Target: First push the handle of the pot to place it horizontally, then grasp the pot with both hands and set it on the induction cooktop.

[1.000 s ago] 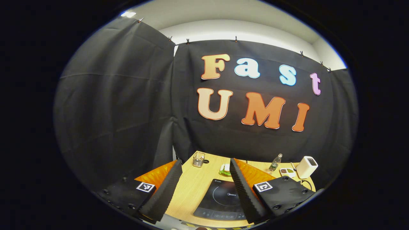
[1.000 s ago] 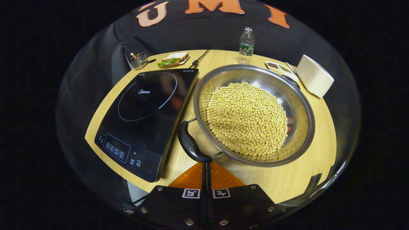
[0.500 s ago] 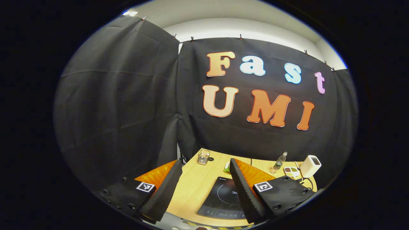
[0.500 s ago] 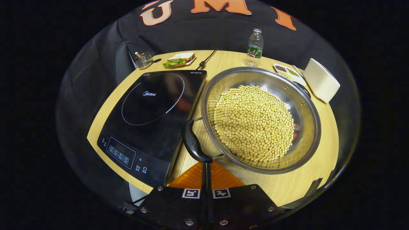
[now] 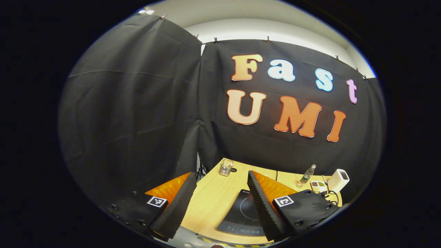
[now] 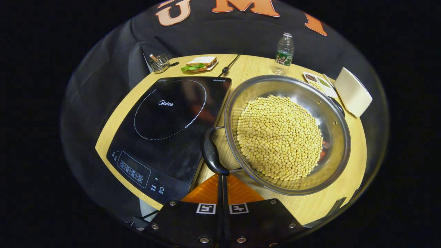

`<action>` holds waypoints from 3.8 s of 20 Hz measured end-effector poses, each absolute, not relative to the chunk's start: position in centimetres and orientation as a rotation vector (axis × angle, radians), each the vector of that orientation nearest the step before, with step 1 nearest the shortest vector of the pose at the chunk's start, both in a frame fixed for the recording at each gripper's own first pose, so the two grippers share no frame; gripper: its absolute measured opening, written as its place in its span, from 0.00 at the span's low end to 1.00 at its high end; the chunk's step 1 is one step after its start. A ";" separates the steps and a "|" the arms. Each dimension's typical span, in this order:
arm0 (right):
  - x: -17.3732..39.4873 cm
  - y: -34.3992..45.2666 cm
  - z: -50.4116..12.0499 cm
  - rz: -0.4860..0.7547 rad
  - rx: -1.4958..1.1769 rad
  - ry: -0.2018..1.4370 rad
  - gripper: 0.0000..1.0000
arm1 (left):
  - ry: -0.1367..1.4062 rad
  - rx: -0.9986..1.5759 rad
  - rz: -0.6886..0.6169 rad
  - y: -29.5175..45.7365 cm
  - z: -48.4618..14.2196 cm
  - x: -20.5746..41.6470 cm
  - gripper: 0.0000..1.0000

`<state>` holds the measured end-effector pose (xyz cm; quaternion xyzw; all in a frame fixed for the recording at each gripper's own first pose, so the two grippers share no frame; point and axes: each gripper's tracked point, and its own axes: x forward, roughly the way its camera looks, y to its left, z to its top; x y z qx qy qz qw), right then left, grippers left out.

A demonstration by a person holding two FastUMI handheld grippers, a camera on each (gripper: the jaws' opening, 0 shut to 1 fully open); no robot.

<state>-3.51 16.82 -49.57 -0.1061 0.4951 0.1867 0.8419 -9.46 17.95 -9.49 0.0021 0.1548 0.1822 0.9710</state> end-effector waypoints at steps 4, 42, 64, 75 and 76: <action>-2.7 17.5 -49.3 0.420 -0.275 1.034 0.00 | 0.309 0.010 0.379 18.5 -9.4 -9.7 0.98; 5.3 21.1 -48.1 0.356 -0.268 0.917 0.00 | 0.327 0.005 0.408 20.1 -11.2 -8.6 0.98; 11.3 -1.3 -41.7 0.044 -0.013 0.749 0.07 | 0.845 -0.097 -0.198 -10.9 -42.6 3.6 0.99; 16.4 -10.2 -44.4 -0.023 -0.058 0.756 0.95 | 0.919 0.014 -0.166 -14.5 -52.1 9.0 0.99; 16.7 -10.0 -45.3 -0.013 -0.070 0.772 0.95 | 0.931 0.023 -0.142 -14.2 -52.8 9.4 0.98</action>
